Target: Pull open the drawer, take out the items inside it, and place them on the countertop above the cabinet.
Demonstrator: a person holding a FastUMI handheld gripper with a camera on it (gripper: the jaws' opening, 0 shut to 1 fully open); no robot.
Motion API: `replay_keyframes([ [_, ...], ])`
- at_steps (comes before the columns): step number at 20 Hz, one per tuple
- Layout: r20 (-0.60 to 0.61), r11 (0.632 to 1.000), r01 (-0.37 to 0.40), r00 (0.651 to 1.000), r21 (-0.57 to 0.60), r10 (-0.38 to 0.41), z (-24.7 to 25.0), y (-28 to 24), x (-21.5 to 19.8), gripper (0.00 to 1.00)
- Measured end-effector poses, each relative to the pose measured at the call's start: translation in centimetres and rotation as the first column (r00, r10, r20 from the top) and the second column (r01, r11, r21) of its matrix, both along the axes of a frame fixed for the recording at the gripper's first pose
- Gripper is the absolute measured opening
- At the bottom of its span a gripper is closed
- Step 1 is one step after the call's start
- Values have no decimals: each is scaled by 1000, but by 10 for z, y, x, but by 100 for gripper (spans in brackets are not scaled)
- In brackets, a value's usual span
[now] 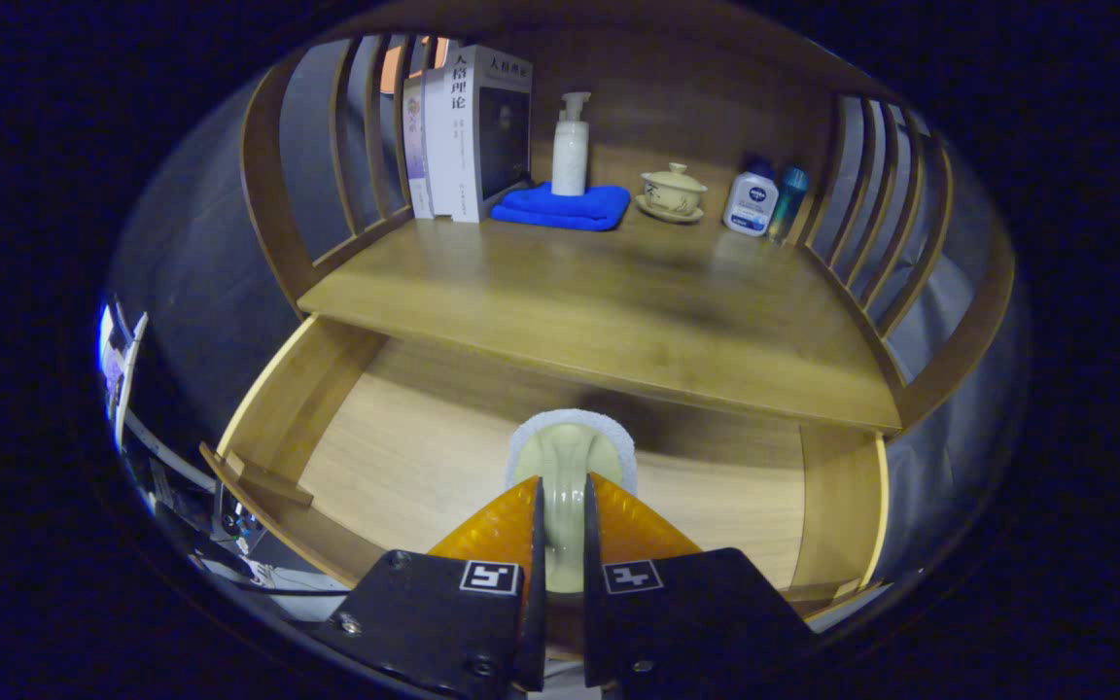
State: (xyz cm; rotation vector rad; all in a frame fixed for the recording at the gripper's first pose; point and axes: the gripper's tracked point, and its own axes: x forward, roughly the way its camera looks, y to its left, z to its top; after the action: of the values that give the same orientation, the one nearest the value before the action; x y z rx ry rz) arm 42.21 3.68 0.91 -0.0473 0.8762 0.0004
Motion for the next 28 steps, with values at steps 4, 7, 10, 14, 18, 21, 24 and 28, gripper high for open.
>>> replay_keyframes([
  [4, 27, 1000, 3, 1000, -4, -3, 19, -3, -4, 18],
  [7, 56, 1000, 7, 998, -5, -7, 34, -4, -3, 18],
  [10, 86, 1000, 18, 996, 1, -18, 50, -6, 0, 18],
  [14, 153, 1000, 21, 988, 12, -22, 72, -6, 14, 18],
  [18, 218, 999, 39, 975, 19, -42, 84, -12, 32, 18],
  [21, 255, 997, 52, 965, 52, -63, 86, -19, 49, 18],
  [24, 266, 994, 74, 959, 84, -94, 87, -28, 70, 18],
  [28, 280, 993, 74, 955, 95, -98, 89, -36, 96, 18],
])
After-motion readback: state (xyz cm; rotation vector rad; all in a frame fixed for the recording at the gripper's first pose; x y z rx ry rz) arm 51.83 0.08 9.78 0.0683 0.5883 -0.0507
